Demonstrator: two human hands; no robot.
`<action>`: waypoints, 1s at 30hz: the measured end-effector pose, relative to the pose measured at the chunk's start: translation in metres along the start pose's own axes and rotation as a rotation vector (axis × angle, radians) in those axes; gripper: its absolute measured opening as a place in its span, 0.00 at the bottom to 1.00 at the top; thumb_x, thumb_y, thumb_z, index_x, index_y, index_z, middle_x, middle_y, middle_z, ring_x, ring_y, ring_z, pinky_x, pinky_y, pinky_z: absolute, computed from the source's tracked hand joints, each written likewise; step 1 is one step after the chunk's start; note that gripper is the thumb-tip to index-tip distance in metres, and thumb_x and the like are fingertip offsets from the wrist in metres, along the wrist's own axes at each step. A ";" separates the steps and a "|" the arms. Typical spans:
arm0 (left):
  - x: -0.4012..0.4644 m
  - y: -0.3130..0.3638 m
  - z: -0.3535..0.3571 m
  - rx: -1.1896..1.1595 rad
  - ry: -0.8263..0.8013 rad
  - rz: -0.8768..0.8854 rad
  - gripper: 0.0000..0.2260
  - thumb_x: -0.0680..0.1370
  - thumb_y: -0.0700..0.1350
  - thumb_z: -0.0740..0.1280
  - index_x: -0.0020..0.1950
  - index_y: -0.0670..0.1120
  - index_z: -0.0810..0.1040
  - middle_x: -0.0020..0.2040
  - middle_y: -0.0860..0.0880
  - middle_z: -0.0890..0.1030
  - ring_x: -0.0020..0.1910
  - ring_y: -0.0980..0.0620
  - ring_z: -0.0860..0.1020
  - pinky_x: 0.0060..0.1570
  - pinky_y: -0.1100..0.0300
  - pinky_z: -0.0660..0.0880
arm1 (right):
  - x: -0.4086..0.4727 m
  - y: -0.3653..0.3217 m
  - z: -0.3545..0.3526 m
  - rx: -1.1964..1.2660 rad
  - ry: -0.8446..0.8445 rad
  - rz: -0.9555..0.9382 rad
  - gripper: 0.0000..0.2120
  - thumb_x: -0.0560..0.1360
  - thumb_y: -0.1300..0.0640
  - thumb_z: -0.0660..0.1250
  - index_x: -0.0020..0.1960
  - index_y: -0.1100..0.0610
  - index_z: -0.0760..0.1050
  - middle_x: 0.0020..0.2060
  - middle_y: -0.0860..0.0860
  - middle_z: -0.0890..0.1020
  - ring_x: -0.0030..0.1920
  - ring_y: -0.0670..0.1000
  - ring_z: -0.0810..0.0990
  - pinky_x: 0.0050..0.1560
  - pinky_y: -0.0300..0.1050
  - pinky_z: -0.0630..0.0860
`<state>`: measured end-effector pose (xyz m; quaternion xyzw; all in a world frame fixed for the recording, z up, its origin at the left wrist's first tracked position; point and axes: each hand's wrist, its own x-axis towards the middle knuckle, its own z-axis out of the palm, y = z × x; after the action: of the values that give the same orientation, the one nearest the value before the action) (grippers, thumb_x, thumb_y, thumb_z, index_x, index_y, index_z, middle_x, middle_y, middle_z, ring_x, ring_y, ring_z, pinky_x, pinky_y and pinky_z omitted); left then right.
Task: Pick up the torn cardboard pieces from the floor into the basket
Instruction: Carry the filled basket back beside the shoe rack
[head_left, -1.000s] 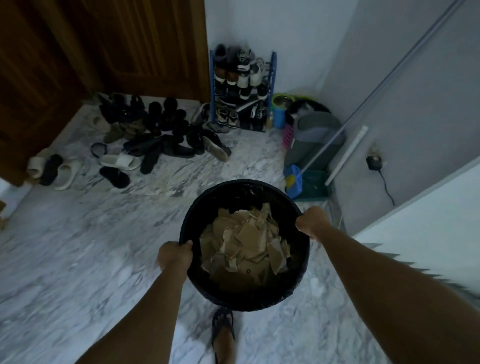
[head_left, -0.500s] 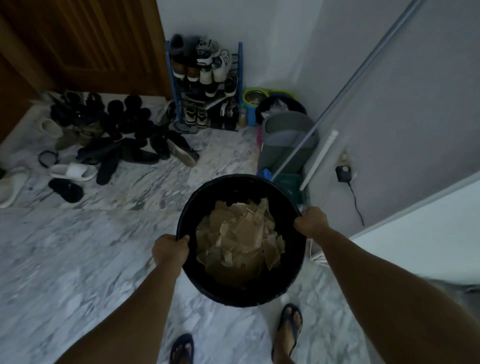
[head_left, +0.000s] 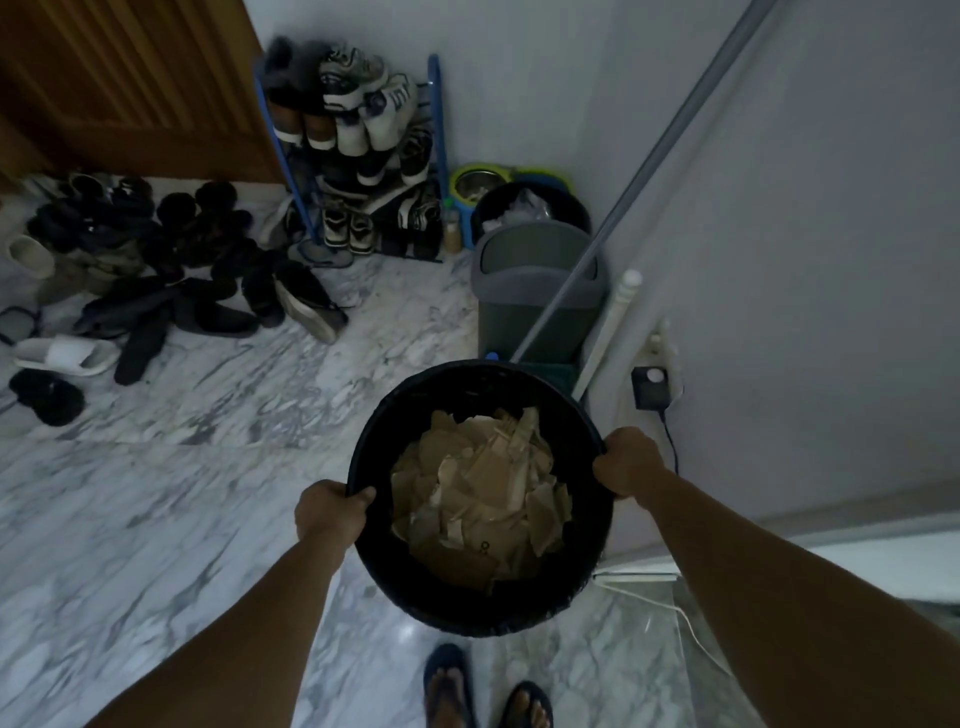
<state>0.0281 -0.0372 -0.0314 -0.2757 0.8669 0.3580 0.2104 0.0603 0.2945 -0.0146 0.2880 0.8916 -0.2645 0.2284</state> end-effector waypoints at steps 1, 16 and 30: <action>0.010 0.004 0.013 0.008 -0.009 0.007 0.17 0.74 0.47 0.73 0.29 0.41 0.73 0.31 0.42 0.76 0.36 0.42 0.77 0.33 0.58 0.68 | 0.014 0.009 0.005 -0.006 0.001 -0.002 0.06 0.74 0.61 0.65 0.40 0.62 0.71 0.36 0.55 0.74 0.41 0.54 0.74 0.38 0.41 0.68; 0.148 0.004 0.161 0.159 -0.159 0.094 0.09 0.74 0.39 0.69 0.35 0.40 0.73 0.36 0.41 0.75 0.35 0.45 0.74 0.36 0.55 0.69 | 0.149 0.100 0.116 0.058 0.118 0.117 0.06 0.73 0.60 0.67 0.46 0.63 0.73 0.39 0.57 0.75 0.39 0.55 0.74 0.39 0.43 0.70; 0.185 -0.009 0.223 0.122 -0.110 0.142 0.09 0.73 0.41 0.73 0.38 0.40 0.75 0.36 0.45 0.75 0.40 0.43 0.76 0.33 0.59 0.67 | 0.190 0.127 0.145 0.145 0.234 0.168 0.07 0.72 0.64 0.67 0.49 0.66 0.75 0.43 0.62 0.79 0.47 0.61 0.81 0.40 0.43 0.72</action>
<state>-0.0697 0.0617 -0.2862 -0.1801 0.8917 0.3331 0.2480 0.0391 0.3700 -0.2734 0.4060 0.8635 -0.2727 0.1232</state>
